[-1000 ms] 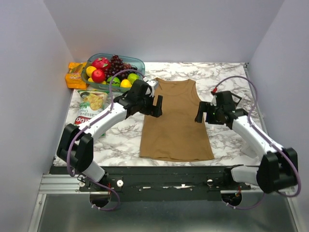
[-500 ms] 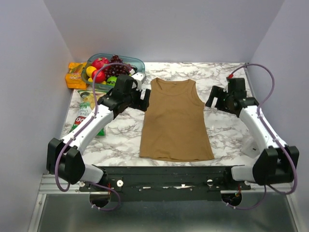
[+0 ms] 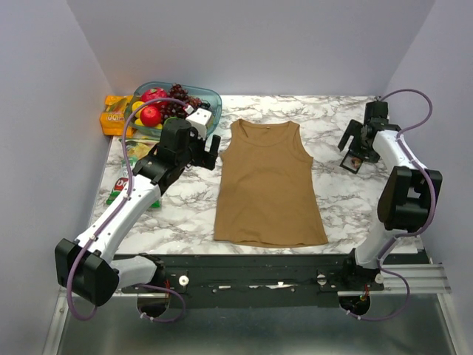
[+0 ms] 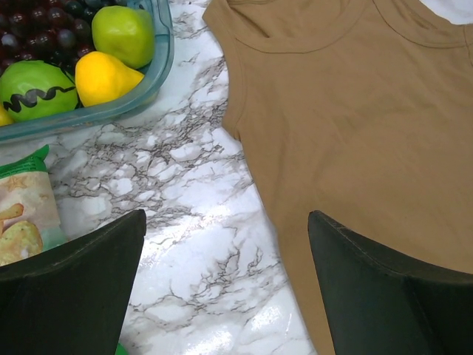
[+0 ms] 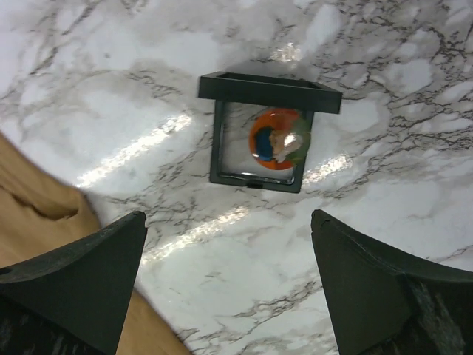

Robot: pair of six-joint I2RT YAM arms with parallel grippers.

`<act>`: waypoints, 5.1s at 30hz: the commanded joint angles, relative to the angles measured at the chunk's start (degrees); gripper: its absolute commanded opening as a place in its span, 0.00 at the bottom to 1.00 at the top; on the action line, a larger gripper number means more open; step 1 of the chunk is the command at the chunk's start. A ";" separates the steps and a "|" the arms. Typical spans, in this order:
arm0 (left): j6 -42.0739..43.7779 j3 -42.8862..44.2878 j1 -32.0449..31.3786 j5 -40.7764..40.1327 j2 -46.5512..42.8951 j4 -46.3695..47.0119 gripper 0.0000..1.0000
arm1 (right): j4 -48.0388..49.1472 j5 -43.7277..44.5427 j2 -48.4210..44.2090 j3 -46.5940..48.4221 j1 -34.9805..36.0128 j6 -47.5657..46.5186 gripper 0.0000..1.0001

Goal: Pin the brooch onto the clothing

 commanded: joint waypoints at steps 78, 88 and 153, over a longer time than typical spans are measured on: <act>-0.84 0.37 2.01 4.03 2.82 0.04 0.96 | -10.13 -2.70 9.76 0.68 -4.01 -0.38 0.73; -1.02 0.37 2.01 4.29 3.08 0.04 0.96 | -7.67 -1.93 7.91 0.75 -4.09 1.29 0.76; 0.56 -3.06 0.51 23.79 -1.05 7.25 0.97 | -1.95 -20.81 -12.83 -12.42 11.18 0.58 0.45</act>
